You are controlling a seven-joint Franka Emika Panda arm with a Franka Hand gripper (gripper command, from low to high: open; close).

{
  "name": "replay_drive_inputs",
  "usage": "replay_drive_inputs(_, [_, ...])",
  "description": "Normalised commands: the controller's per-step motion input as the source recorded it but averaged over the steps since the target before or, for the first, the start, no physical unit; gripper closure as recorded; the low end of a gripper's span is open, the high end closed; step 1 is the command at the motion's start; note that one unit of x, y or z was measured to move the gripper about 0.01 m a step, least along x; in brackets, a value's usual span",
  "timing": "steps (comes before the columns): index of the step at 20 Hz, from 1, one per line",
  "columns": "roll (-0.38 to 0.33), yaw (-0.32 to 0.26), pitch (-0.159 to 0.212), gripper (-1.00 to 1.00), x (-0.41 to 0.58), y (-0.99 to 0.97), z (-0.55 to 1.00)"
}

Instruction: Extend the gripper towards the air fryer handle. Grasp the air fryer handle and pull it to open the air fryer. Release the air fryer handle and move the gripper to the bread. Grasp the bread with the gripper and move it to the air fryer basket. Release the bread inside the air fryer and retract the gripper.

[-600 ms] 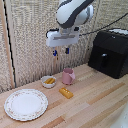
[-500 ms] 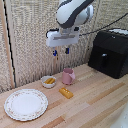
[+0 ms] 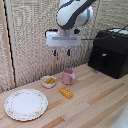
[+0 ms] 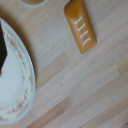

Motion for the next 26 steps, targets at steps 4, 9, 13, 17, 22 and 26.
replay_drive_inputs(4, [-0.292,-0.252,0.0,-1.0,0.129,-0.06,0.0])
replay_drive_inputs(9, [-0.372,-0.173,0.0,-1.0,0.006,-0.06,-0.01])
replay_drive_inputs(13, [-0.375,-0.138,-0.019,-1.0,-0.003,-0.07,-0.06])
replay_drive_inputs(17, [-0.375,-0.077,-0.069,-1.0,-0.146,-0.09,-0.09])
replay_drive_inputs(22, [-0.375,-0.033,-0.124,-1.0,-0.235,-0.08,-0.04])
replay_drive_inputs(26, [-0.375,-0.004,-0.158,-1.0,-0.259,-0.07,-0.01])
